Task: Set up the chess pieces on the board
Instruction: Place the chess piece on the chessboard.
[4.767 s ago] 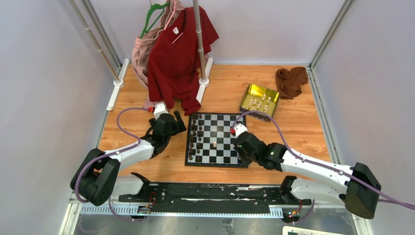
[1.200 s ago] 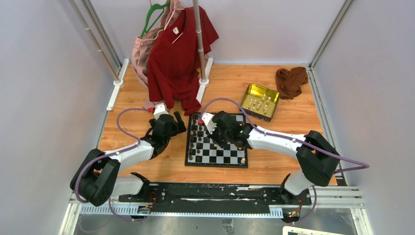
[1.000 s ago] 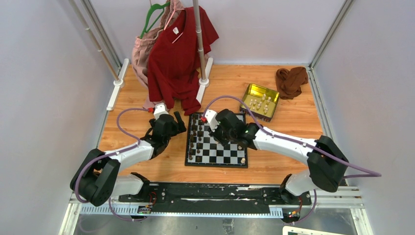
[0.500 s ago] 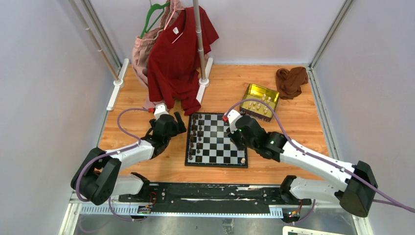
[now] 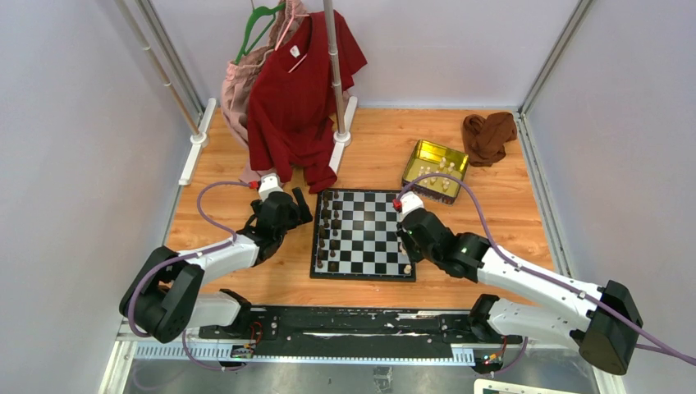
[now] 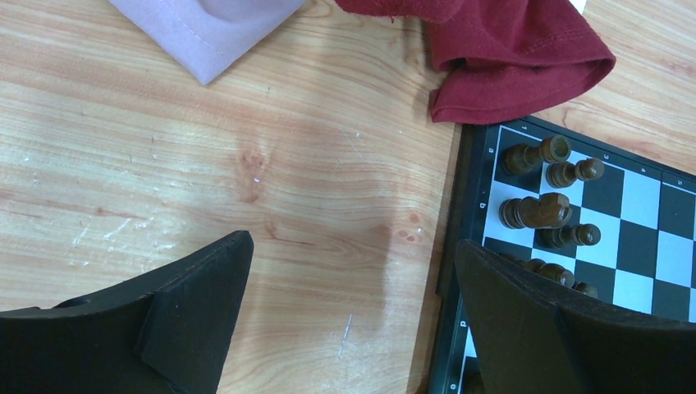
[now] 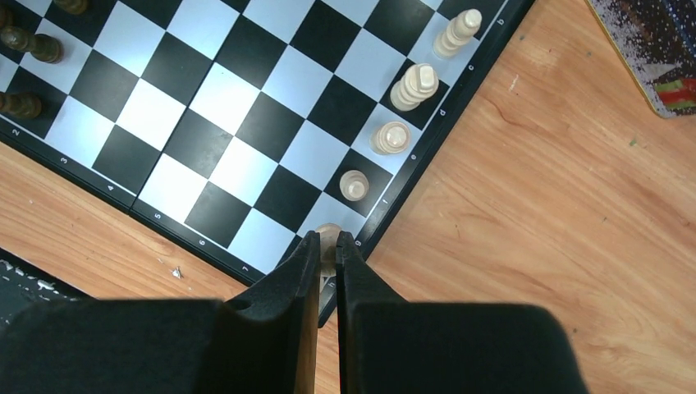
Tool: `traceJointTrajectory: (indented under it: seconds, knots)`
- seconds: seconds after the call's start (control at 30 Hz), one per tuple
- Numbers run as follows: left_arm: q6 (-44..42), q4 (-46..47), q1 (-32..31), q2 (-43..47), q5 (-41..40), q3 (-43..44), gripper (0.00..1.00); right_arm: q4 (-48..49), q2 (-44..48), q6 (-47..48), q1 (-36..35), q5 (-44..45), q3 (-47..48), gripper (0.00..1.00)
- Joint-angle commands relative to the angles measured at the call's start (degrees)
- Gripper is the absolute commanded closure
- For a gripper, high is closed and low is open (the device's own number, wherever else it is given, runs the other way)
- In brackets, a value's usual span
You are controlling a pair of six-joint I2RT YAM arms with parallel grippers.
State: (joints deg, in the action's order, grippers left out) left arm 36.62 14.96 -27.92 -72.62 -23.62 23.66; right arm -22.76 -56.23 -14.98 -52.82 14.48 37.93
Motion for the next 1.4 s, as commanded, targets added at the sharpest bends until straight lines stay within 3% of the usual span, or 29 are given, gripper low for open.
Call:
traceJointTrajectory:
  seconds: [0.0,1.27,1.37]
  knots:
    - [0.21,2.0,0.41,-0.56,-1.17,-0.27,0.0,-0.79,0.89,-4.13,0.35,3.15,-1.24,1.0]
    - [0.43,2.62,0.41,-1.3,-0.65,-0.37,0.0,8.98,-3.94,-6.03,-0.4,2.67,-7.8,1.0]
    - [0.29,2.62,0.41,-1.2,-0.55,-0.32,0.0,8.21,-4.13,-6.18,-0.62,2.86,-7.46,0.92]
